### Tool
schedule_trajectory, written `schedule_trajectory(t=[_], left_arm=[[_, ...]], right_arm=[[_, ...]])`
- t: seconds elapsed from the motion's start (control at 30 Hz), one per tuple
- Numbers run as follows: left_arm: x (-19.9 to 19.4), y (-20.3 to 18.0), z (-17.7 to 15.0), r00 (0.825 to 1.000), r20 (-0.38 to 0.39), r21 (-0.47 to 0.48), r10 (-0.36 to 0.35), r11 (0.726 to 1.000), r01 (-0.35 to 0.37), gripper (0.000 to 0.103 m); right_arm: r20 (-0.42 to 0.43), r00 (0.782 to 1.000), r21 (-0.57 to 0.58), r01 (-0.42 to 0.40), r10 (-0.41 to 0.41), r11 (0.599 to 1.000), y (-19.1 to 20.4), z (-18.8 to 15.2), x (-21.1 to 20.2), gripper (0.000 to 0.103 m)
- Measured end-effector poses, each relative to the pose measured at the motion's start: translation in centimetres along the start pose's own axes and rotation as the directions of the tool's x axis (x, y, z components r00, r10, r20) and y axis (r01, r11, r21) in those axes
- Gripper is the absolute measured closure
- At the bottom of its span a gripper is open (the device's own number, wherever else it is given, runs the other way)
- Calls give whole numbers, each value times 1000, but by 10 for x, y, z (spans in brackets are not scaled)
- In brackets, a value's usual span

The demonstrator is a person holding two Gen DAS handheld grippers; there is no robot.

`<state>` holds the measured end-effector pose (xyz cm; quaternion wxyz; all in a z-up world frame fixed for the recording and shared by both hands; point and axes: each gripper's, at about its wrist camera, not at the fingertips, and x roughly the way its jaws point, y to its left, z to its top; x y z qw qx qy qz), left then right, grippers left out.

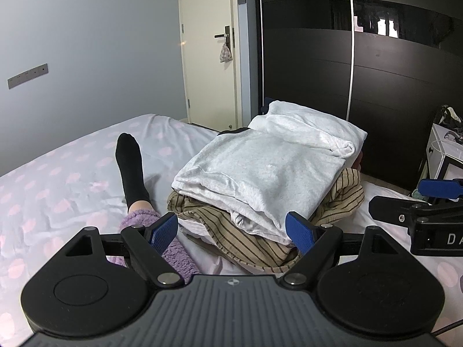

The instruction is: Fold clothes

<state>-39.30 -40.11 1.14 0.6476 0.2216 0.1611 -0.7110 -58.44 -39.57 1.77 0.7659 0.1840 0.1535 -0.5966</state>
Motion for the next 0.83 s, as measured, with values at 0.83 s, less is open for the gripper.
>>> schedule_trajectory(t=[0.83], left_arm=[[6,-2,-7,999,-47,10,-12,1000,12,21]], right_arm=[[-31,1000,-4,0,0,1000,-1,-6,6,7]])
